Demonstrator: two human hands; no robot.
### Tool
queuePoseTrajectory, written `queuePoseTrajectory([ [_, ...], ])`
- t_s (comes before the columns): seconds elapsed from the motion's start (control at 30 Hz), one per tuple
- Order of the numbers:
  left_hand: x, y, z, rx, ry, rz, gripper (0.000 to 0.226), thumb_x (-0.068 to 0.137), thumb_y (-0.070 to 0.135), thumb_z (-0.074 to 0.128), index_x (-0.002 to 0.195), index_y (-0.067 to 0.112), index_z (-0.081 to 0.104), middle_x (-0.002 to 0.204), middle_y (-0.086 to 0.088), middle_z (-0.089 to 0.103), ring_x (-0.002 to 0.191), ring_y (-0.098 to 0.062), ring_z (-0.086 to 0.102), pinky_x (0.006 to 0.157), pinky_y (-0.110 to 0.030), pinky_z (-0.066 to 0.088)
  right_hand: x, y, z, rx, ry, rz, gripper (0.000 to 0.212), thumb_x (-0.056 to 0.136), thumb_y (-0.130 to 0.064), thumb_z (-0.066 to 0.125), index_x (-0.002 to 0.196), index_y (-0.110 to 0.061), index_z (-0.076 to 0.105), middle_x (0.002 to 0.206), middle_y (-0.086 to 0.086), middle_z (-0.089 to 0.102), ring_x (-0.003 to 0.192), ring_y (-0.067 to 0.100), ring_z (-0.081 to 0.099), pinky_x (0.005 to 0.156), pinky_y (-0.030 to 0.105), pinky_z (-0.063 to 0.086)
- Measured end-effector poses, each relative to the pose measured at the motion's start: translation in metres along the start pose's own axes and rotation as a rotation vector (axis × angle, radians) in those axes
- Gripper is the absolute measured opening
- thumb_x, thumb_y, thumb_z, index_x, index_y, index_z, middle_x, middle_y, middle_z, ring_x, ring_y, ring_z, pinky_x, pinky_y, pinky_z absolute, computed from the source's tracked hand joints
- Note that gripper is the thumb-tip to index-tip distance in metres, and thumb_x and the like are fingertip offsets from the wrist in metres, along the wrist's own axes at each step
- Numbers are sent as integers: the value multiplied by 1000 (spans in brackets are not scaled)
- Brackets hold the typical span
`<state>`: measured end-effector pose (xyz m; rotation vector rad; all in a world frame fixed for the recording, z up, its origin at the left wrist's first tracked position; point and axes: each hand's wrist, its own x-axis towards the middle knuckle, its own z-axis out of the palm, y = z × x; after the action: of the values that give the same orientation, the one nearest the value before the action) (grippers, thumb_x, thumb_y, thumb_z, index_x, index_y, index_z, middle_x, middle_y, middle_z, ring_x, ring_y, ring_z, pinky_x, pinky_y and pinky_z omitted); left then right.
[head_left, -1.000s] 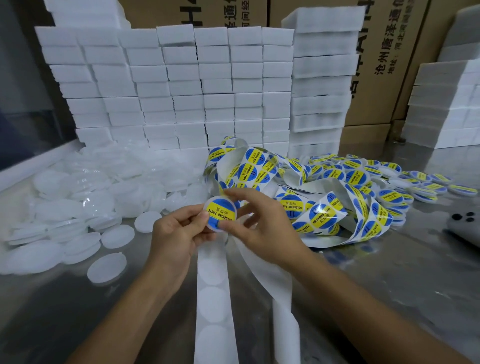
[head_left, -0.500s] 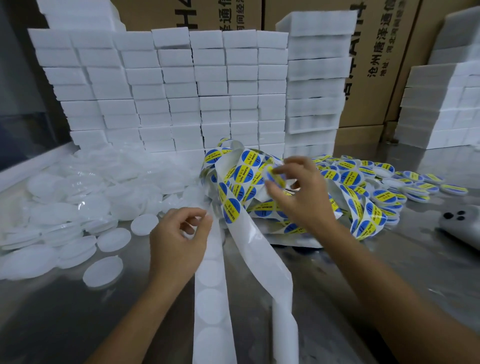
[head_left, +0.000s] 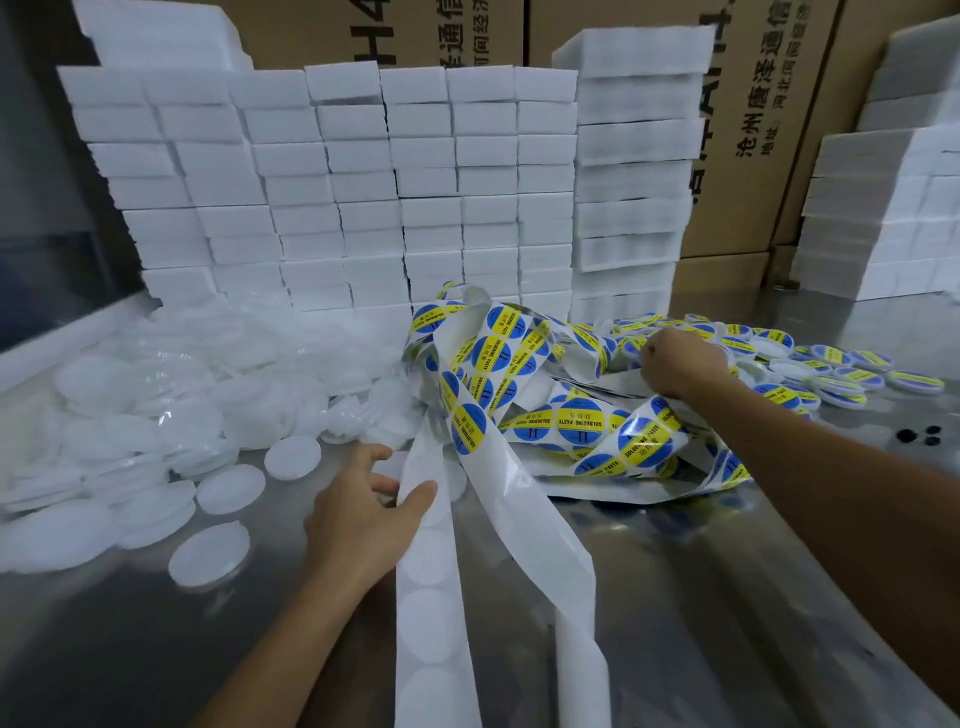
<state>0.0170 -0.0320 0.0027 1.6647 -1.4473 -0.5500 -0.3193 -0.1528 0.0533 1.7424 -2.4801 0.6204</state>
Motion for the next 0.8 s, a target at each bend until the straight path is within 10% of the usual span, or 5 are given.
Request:
queuePoseTrajectory([
  [0.4,9,-12,6,-233,0,-39,24,79,16,77,101,17,67,67,9,68,66,-7,63,61,-24,44,-91,-84,-13,534,309,-395,19,92,-29,61,91,-15,73,86,-6,73,83,18,67,79,40,54],
  [0.6,8,-12,6,-186,13,2,17,81,20,76,95,22,66,67,9,65,65,-7,61,57,-20,41,-143,-113,3,661,-125,-420,55,80,-48,71,128,-34,48,103,-11,63,86,13,64,77,34,52],
  [0.8,3,-4,2,-24,213,239,7,81,23,75,82,22,68,83,9,61,73,-9,57,67,-18,43,-156,-106,18,982,-237,-372,28,84,-6,68,104,-24,68,98,-20,66,91,1,62,76,13,46],
])
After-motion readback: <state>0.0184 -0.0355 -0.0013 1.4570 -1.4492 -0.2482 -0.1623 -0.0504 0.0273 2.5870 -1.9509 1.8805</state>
